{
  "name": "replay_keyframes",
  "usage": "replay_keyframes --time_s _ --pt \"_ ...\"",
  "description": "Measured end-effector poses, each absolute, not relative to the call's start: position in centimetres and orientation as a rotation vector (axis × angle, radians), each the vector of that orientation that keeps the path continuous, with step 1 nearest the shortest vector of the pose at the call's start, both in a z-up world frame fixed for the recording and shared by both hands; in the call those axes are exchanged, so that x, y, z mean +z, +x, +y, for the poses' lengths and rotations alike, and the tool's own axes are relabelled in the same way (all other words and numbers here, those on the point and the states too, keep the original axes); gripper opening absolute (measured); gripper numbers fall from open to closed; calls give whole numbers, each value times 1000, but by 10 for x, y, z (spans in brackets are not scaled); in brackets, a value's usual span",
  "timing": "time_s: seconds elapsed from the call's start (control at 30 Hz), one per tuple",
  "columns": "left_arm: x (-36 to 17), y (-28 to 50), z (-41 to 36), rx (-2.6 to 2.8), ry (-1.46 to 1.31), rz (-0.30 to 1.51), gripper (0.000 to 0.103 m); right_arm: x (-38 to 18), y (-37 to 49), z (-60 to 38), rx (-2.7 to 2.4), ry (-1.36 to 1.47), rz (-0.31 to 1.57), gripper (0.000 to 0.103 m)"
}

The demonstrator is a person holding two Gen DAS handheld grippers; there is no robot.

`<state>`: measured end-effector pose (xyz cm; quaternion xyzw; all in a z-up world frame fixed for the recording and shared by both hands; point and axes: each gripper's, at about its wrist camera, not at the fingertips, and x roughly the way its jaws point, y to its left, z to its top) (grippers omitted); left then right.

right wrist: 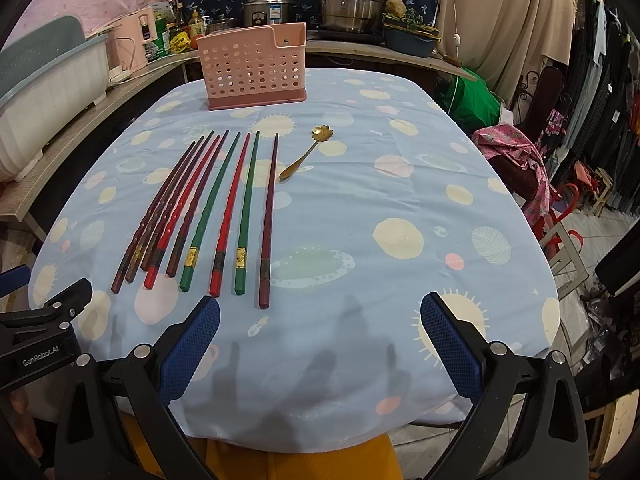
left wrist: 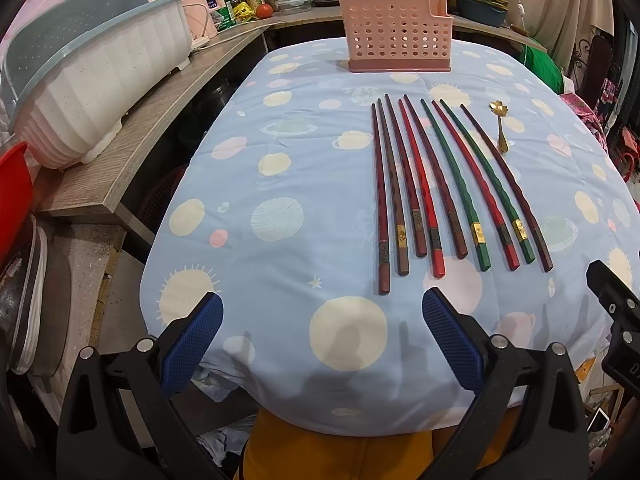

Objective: Organize utensils

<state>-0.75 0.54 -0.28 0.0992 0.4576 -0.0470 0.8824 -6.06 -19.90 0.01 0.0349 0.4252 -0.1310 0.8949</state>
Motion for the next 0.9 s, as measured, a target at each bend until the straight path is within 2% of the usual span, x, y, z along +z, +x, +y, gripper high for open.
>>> replay_keyframes --time_s 0.9 --pt "-5 -2 1 -100 206 964 95 -2 -61 -198 -269 75 885 96"
